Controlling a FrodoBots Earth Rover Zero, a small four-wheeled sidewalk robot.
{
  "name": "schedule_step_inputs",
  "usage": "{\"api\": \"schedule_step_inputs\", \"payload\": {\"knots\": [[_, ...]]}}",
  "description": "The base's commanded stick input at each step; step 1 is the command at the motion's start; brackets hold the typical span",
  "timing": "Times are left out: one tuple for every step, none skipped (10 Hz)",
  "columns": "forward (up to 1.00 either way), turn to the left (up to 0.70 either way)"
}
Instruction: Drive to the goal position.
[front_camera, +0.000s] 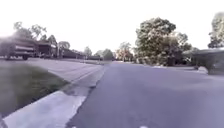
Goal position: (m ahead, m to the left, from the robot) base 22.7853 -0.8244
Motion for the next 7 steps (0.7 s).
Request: {"api": "schedule_step_inputs", "payload": {"knots": [[1.00, 0.00], [1.00, 0.00], [1.00, 0.00], [1.00, 0.00], [1.00, 0.00], [1.00, 0.00], [1.00, 0.00]]}}
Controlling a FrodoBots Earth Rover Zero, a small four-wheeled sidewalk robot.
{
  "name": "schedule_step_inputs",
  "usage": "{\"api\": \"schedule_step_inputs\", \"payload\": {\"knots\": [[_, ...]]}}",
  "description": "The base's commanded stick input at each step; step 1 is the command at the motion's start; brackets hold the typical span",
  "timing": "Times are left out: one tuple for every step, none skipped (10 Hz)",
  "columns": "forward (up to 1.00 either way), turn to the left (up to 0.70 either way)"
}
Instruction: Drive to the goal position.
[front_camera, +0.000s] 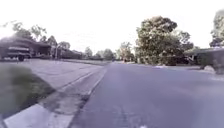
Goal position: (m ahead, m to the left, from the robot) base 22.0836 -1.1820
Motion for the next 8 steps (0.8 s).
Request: {"api": "schedule_step_inputs", "payload": {"knots": [[1.00, 0.00], [1.00, 0.00], [1.00, 0.00], [1.00, 0.00], [1.00, 0.00], [1.00, 0.00], [1.00, 0.00], [1.00, 0.00]]}}
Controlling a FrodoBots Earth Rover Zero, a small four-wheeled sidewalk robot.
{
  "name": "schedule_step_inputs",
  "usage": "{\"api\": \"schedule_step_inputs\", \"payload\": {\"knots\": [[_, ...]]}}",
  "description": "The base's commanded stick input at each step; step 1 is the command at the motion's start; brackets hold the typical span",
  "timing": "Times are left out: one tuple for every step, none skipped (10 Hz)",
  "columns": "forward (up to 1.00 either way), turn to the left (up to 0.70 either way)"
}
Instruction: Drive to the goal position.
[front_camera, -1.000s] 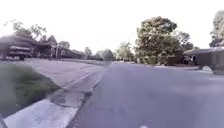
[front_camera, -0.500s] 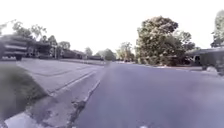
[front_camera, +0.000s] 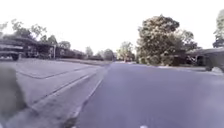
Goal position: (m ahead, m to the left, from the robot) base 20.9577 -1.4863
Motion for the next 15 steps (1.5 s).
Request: {"api": "schedule_step_inputs", "payload": {"knots": [[1.00, 0.00], [1.00, 0.00], [1.00, 0.00], [1.00, 0.00], [1.00, 0.00], [1.00, 0.00], [1.00, 0.00], [1.00, 0.00], [1.00, 0.00], [1.00, 0.00], [1.00, 0.00], [1.00, 0.00], [1.00, 0.00], [1.00, 0.00], [1.00, 0.00]]}}
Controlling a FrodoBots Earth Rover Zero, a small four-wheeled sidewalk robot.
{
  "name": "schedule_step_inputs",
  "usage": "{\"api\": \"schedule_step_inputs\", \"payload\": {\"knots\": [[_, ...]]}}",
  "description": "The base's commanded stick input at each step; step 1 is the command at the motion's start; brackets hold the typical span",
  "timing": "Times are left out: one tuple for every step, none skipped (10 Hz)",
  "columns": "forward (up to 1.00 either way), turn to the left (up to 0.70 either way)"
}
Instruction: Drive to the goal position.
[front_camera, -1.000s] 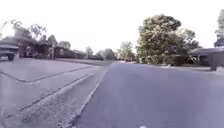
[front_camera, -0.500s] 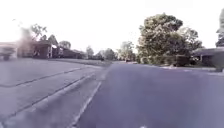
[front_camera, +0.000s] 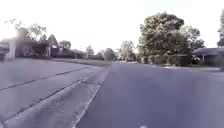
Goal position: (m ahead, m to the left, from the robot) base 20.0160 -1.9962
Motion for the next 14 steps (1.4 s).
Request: {"api": "schedule_step_inputs", "payload": {"knots": [[1.00, 0.00], [1.00, 0.00], [1.00, 0.00], [1.00, 0.00], [1.00, 0.00], [1.00, 0.00], [1.00, 0.00], [1.00, 0.00], [1.00, 0.00], [1.00, 0.00], [1.00, 0.00], [1.00, 0.00], [1.00, 0.00], [1.00, 0.00]]}}
